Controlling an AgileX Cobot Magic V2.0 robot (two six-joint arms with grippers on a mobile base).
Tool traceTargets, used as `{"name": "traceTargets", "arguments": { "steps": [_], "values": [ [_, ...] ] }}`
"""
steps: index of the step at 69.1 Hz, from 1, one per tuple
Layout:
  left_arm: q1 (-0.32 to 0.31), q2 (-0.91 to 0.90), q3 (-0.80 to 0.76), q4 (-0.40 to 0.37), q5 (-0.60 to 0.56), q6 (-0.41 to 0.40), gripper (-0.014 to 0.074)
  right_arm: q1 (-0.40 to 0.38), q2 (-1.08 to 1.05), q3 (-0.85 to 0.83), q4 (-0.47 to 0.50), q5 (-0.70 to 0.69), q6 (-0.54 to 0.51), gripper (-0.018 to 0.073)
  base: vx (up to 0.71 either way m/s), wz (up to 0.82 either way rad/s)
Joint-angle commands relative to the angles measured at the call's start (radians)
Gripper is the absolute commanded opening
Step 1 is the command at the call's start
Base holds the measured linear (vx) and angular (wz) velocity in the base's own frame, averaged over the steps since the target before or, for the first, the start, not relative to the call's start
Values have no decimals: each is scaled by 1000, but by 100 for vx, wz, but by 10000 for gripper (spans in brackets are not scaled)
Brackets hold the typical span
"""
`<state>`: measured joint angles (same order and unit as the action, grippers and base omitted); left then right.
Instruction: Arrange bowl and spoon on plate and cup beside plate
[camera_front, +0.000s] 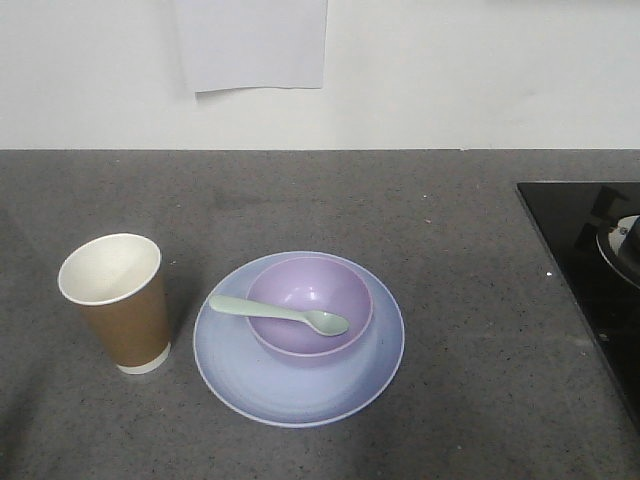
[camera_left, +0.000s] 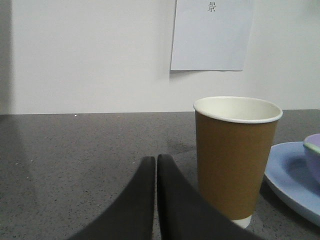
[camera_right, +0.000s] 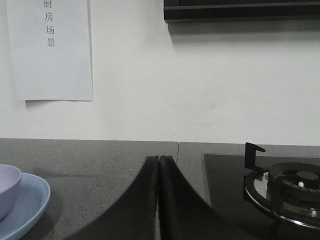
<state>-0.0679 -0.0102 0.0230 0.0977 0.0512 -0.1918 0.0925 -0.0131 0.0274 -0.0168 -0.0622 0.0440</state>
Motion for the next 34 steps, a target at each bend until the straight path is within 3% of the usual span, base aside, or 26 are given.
{"name": "traceTargets", "arguments": {
  "steps": [1,34],
  "values": [
    [0,-14,-17,-9,-78,-1,-6,-7,-6,10,-1,-77,-2,-11,0,0],
    [0,-14,-17,-9,-78,-1,-6,-7,-6,10,-1,-77,-2,-11,0,0]
  ]
}}
